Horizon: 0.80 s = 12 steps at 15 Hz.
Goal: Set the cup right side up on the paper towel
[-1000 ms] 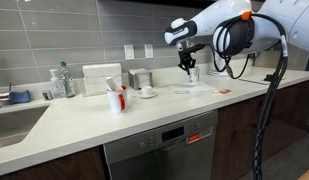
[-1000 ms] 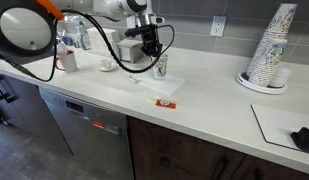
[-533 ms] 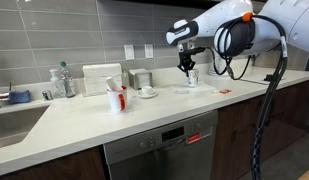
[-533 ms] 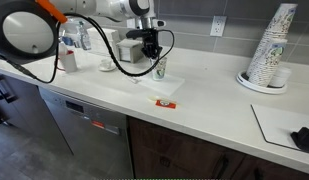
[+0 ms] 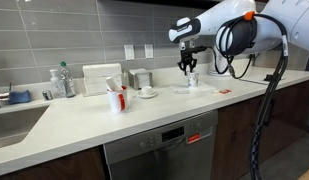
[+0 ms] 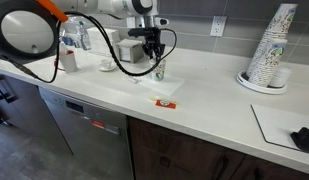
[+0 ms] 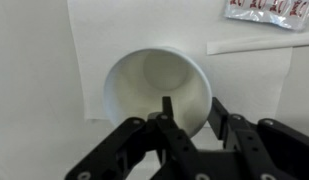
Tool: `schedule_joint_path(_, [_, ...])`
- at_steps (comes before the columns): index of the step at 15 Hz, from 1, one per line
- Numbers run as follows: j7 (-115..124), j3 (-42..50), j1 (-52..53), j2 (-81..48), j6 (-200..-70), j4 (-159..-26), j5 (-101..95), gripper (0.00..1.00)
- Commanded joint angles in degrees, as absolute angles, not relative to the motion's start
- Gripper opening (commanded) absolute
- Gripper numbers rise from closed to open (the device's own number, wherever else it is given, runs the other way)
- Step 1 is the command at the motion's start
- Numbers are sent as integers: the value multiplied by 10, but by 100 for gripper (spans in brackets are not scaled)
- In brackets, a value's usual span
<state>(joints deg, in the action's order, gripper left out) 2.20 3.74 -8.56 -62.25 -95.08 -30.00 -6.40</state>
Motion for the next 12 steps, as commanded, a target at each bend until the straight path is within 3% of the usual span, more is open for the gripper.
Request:
schedule_joint_path(1, [11, 24, -100, -602, -945, -302, -47, 73])
schedule_joint_path(4, [-8, 16, -108, -571, -914, -310, -36, 98])
schedule_joint_path(12, [-131, 7, -125, -515, -915, -327, -43, 100])
